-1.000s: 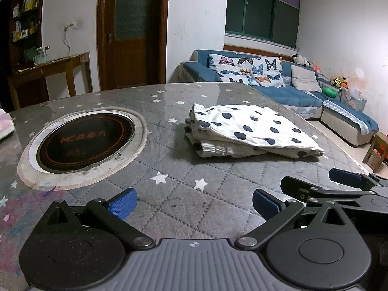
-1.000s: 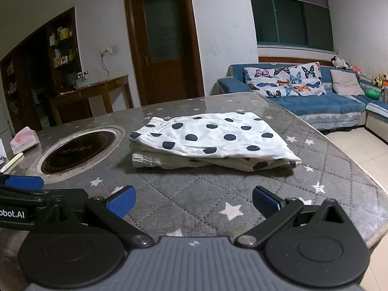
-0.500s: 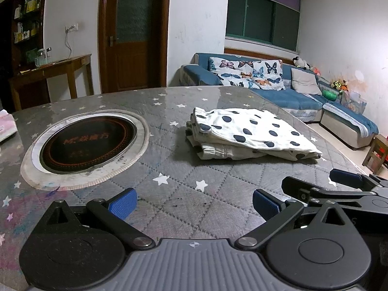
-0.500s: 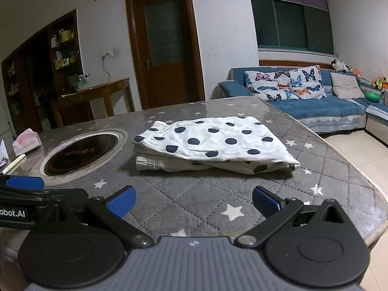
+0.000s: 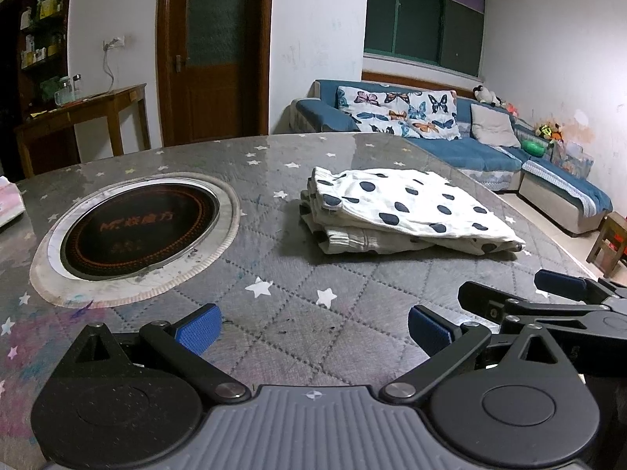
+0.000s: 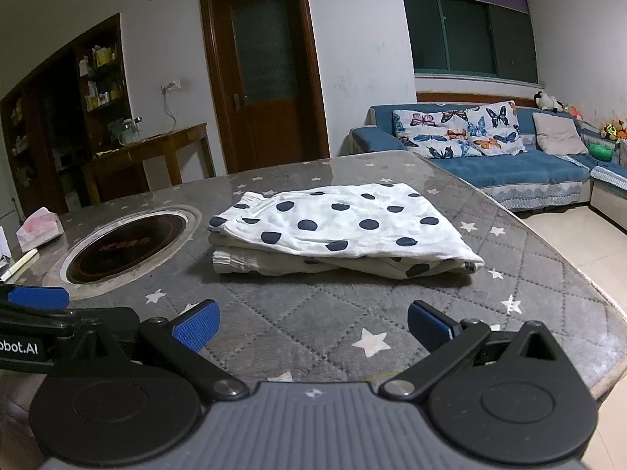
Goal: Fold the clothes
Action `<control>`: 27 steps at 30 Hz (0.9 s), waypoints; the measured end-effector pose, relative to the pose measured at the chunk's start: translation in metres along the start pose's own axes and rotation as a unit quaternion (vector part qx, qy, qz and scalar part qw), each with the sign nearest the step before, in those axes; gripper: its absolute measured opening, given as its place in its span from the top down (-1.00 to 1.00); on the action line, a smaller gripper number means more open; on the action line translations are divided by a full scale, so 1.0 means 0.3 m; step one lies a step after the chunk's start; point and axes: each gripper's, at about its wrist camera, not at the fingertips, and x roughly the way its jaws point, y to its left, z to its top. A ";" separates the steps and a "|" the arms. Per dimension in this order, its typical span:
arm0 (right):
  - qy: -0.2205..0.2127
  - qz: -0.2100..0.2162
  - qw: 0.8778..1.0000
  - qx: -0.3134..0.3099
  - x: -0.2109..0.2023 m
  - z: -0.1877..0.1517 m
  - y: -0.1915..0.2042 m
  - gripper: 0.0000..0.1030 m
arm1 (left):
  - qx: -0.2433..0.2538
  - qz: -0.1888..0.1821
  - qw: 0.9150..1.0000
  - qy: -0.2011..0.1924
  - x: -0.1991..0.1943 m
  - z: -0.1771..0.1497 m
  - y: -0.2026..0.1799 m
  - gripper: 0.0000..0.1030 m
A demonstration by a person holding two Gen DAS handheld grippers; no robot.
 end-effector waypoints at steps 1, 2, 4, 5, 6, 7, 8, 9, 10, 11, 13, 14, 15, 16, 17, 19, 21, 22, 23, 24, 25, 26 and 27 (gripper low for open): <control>0.002 -0.001 1.000 0.000 0.005 0.000 -0.002 -1.00 | 0.001 0.000 1.000 0.002 0.005 0.000 -0.001 -1.00; 0.003 -0.001 1.000 0.000 0.010 -0.001 -0.004 -1.00 | 0.003 0.000 1.000 0.003 0.011 0.001 -0.001 -1.00; 0.007 -0.003 1.000 0.001 0.019 -0.001 -0.009 -1.00 | 0.004 0.000 1.000 0.007 0.024 0.002 -0.001 -1.00; 0.009 -0.004 1.000 0.002 0.025 -0.002 -0.011 -1.00 | 0.005 0.000 1.000 0.009 0.030 0.003 0.000 -1.00; 0.011 -0.005 1.000 0.002 0.032 -0.002 -0.014 -1.00 | 0.005 0.000 1.000 0.010 0.037 0.004 0.000 -1.00; 0.012 -0.006 1.000 0.003 0.038 -0.001 -0.017 -1.00 | 0.006 0.000 1.000 0.012 0.043 0.005 0.001 -1.00; 0.014 -0.007 1.000 0.003 0.044 0.000 -0.020 -1.00 | 0.006 0.001 1.000 0.014 0.050 0.007 0.002 -1.00; 0.016 -0.008 1.000 0.003 0.052 0.001 -0.023 -1.00 | 0.006 0.001 1.000 0.016 0.057 0.008 0.003 -1.00; 0.018 -0.009 1.000 0.003 0.059 0.002 -0.026 -1.00 | 0.006 0.001 1.000 0.018 0.065 0.010 0.004 -1.00; 0.019 -0.011 1.000 0.003 0.066 0.004 -0.029 -1.00 | 0.006 0.000 1.000 0.020 0.073 0.012 0.006 -1.00; 0.023 -0.013 1.000 0.002 0.082 0.007 -0.034 -1.00 | 0.009 0.001 1.000 0.023 0.088 0.015 0.008 -1.00; 0.024 -0.014 1.000 0.001 0.089 0.009 -0.037 -1.00 | 0.010 0.002 1.000 0.024 0.096 0.017 0.008 -1.00; 0.025 -0.016 1.000 0.001 0.095 0.011 -0.038 -1.00 | 0.011 0.002 1.000 0.026 0.103 0.019 0.009 -1.00; 0.026 -0.017 1.000 0.001 0.101 0.013 -0.041 -1.00 | 0.011 0.002 1.000 0.028 0.111 0.022 0.011 -1.00; 0.027 -0.018 0.999 0.002 0.109 0.015 -0.046 -1.00 | 0.011 0.002 1.000 0.028 0.118 0.025 0.012 -1.00; 0.029 -0.021 0.999 0.004 0.124 0.020 -0.056 -1.00 | 0.010 0.002 0.999 0.031 0.132 0.031 0.015 -1.00; 0.030 -0.025 0.999 0.006 0.136 0.026 -0.064 -1.00 | 0.011 0.002 0.999 0.032 0.146 0.040 0.017 -1.00; 0.029 -0.027 0.999 0.007 0.141 0.030 -0.068 -1.00 | 0.012 0.002 0.999 0.032 0.152 0.044 0.017 -1.00; 0.029 -0.029 0.999 0.008 0.146 0.034 -0.072 -1.00 | 0.013 0.002 0.999 0.032 0.158 0.049 0.017 -1.00; 0.029 -0.030 0.999 0.008 0.152 0.039 -0.076 -1.00 | 0.013 0.002 0.999 0.031 0.163 0.053 0.017 -1.00; 0.029 -0.031 0.999 0.009 0.157 0.043 -0.080 -1.00 | 0.014 0.001 0.999 0.030 0.167 0.058 0.017 -1.00; 0.030 -0.034 0.999 0.008 0.163 0.047 -0.083 -1.00 | 0.014 0.001 0.999 0.029 0.172 0.062 0.017 -1.00; 0.030 -0.037 0.999 0.006 0.169 0.051 -0.084 -1.00 | 0.015 0.002 0.999 0.028 0.176 0.065 0.017 -1.00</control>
